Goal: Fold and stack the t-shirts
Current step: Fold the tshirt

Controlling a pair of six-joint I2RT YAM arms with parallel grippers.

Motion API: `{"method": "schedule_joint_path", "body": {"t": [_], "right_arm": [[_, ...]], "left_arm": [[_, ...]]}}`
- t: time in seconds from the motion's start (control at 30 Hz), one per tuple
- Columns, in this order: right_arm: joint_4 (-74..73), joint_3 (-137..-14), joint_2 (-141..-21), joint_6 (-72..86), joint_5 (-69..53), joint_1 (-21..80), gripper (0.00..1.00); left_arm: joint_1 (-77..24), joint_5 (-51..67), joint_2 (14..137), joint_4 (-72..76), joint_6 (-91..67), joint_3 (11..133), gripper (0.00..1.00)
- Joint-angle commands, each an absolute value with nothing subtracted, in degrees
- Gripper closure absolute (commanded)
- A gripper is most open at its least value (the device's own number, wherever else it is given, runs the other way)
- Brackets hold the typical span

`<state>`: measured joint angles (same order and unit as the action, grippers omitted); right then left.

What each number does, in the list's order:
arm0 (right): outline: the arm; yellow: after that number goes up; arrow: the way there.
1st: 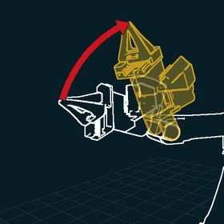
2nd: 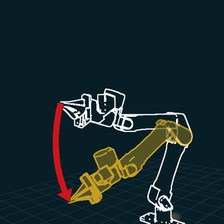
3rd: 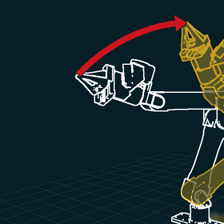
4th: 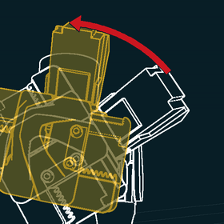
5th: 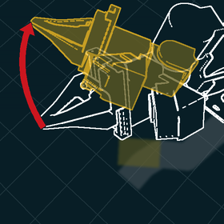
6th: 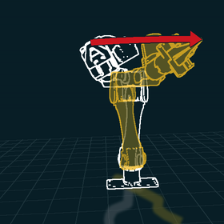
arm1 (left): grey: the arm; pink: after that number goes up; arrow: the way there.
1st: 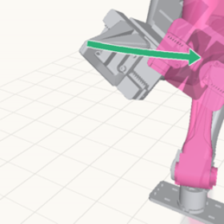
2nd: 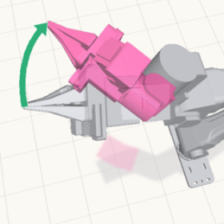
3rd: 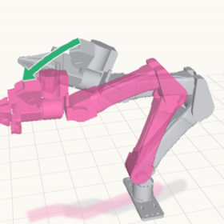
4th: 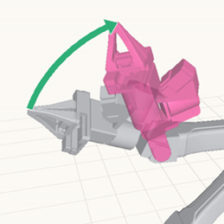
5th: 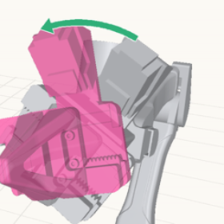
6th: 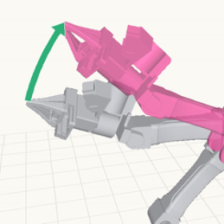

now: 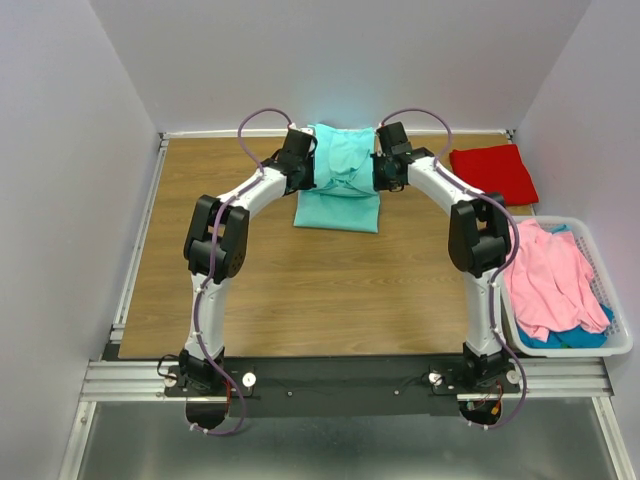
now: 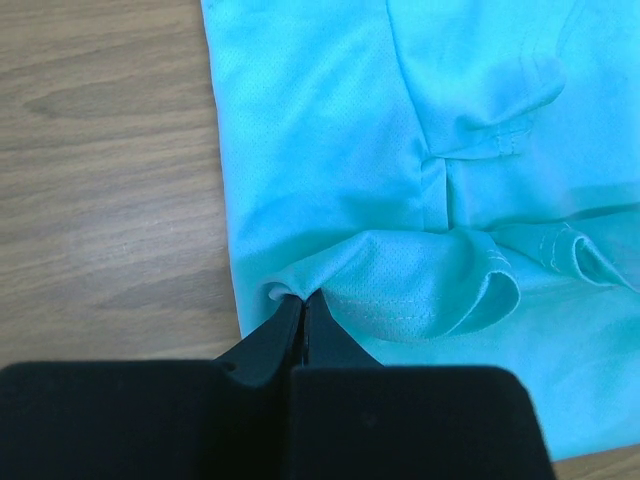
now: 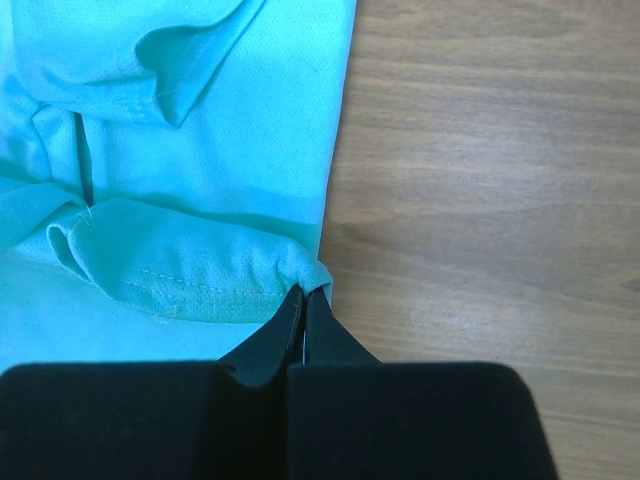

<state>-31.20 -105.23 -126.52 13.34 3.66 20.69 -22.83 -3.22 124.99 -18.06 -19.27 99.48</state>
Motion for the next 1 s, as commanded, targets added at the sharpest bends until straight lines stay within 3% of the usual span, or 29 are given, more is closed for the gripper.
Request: {"method": "schedule_joint_path", "body": {"t": [0.0, 0.3, 0.67, 0.97], "right_arm": [[-27.4, -104.1, -127.6, 11.5, 5.9, 20.3, 0.98], [-24.8, -101.5, -125.9, 11.0, 4.0, 20.3, 0.98], [-24.5, -96.4, -126.8, 12.1, -8.0, 20.3, 0.99], [-24.6, -79.9, -118.3, 17.4, -16.1, 20.7, 0.99]], "left_arm": [[-22.3, -4.6, 125.2, -14.1, -19.2, 97.6, 1.0], [-22.2, -5.4, 122.9, -10.5, -20.7, 92.8, 1.0], [-22.3, -0.8, 122.8, -14.1, -22.9, 89.0, 1.0], [-24.9, 5.1, 111.3, -16.5, -26.0, 71.3, 1.0]]}}
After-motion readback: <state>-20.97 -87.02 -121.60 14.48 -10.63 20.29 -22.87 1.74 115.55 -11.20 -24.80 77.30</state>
